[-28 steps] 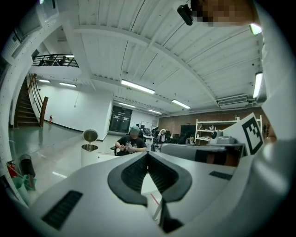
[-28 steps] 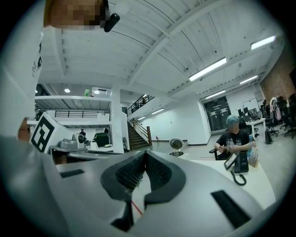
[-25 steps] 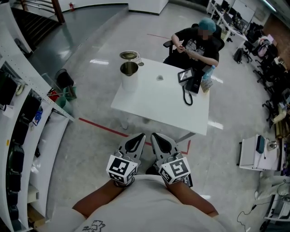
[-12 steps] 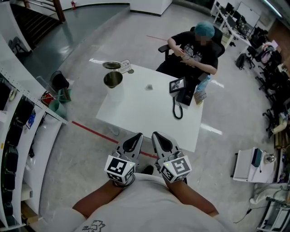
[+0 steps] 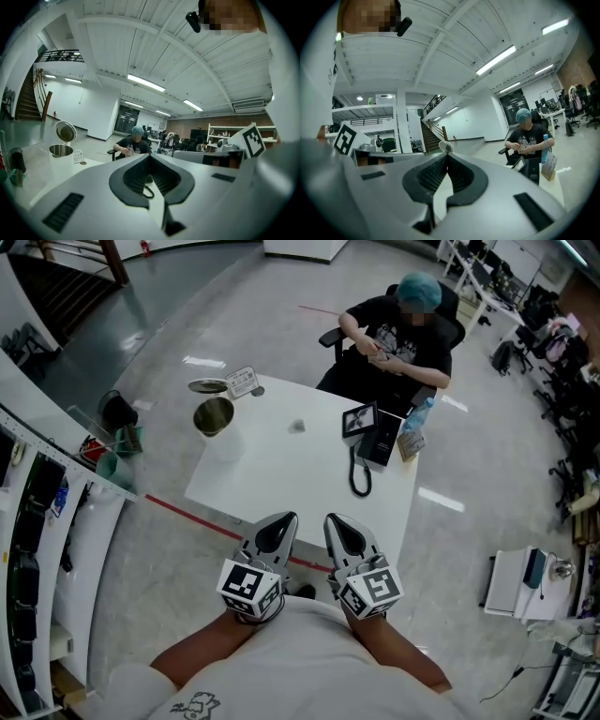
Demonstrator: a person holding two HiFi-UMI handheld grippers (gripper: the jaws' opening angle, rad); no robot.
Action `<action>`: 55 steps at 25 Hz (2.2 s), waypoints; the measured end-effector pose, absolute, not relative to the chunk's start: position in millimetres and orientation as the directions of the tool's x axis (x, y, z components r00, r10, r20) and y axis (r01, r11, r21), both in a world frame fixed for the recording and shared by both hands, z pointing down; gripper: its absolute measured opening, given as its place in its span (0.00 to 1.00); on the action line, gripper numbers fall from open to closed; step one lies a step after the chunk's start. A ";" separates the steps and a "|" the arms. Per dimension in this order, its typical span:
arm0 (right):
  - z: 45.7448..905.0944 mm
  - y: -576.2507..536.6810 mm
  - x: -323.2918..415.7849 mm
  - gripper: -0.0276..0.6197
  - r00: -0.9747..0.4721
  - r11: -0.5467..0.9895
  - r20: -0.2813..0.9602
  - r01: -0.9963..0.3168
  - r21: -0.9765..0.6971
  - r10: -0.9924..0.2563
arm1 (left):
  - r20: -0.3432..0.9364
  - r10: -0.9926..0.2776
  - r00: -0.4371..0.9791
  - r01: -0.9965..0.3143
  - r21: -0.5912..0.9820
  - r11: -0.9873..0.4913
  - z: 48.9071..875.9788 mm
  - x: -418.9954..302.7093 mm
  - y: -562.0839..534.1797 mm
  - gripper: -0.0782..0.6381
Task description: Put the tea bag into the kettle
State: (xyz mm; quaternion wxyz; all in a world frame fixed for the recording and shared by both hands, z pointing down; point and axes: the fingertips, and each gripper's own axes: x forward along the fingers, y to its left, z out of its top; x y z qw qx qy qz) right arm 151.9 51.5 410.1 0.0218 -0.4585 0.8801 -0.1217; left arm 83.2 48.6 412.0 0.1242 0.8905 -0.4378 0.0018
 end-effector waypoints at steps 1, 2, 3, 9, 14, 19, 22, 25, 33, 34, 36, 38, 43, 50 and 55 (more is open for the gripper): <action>411.0 43.7 156.5 0.06 -0.567 0.537 0.076 -0.810 -0.236 -0.820 | 0.113 -0.776 0.621 -0.777 0.222 -0.590 412.8 85.5 39.7 0.12; 411.7 36.0 159.7 0.06 -0.558 0.527 0.081 -0.816 -0.237 -0.826 | 0.115 -0.772 0.626 -0.773 0.226 -0.593 413.7 87.5 30.6 0.12; 412.3 28.9 161.5 0.06 -0.552 0.521 0.086 -0.820 -0.236 -0.830 | 0.119 -0.767 0.630 -0.769 0.229 -0.597 414.8 89.3 21.9 0.12; 422.3 -19.9 160.8 0.06 -0.523 0.490 0.113 -0.840 -0.233 -0.845 | 0.142 -0.740 0.658 -0.748 0.233 -0.621 425.7 92.9 -29.3 0.12; 424.0 -63.6 157.4 0.06 -0.479 0.440 0.135 -0.865 -0.242 -0.867 | 0.156 -0.708 0.689 -0.722 0.232 -0.651 427.7 90.4 -77.9 0.12; 432.1 -109.9 142.4 0.06 -0.426 0.381 0.161 -0.890 -0.250 -0.890 | 0.155 -0.656 0.739 -0.673 0.198 -0.712 425.5 83.7 -124.2 0.12; 433.6 -135.2 126.8 0.06 -0.403 0.359 0.171 -0.902 -0.239 -0.899 | 0.163 -0.631 0.759 -0.651 0.219 -0.727 432.1 71.2 -152.3 0.12; 439.1 -151.2 108.5 0.06 -0.399 0.358 0.193 -0.909 -0.215 -0.897 | 0.167 -0.622 0.765 -0.644 0.231 -0.729 439.6 58.8 -176.8 0.12; 462.3 -183.6 103.4 0.06 -0.438 0.403 0.271 -0.898 -0.178 -0.857 | 0.221 -0.637 0.738 -0.673 0.297 -0.677 471.9 52.7 -209.8 0.12; 463.5 -188.7 101.7 0.06 -0.454 0.424 0.282 -0.891 -0.164 -0.845 | 0.227 -0.644 0.731 -0.682 0.300 -0.667 472.1 51.9 -215.2 0.12; 462.5 -197.9 101.1 0.06 -0.472 0.445 0.297 -0.882 -0.157 -0.830 | 0.237 -0.654 0.719 -0.694 0.299 -0.655 470.0 51.0 -223.3 0.12; 462.9 -208.3 103.3 0.06 -0.481 0.454 0.304 -0.877 -0.158 -0.823 | 0.242 -0.663 0.708 -0.705 0.293 -0.646 472.0 53.0 -230.7 0.12; 487.0 -242.4 105.5 0.06 -0.518 0.510 0.347 -0.851 -0.121 -0.782 | 0.294 -0.672 0.679 -0.734 0.253 -0.631 505.3 60.2 -253.9 0.12; 552.8 -281.1 95.6 0.16 -0.563 0.564 0.467 -0.811 -0.156 -0.682 | 0.370 -0.676 0.637 -0.770 0.260 -0.583 558.3 56.6 -287.8 0.12; 612.7 -297.9 91.8 0.23 -0.569 0.576 0.553 -0.796 -0.184 -0.609 | 0.438 -0.663 0.607 -0.792 0.265 -0.550 605.3 56.7 -306.0 0.12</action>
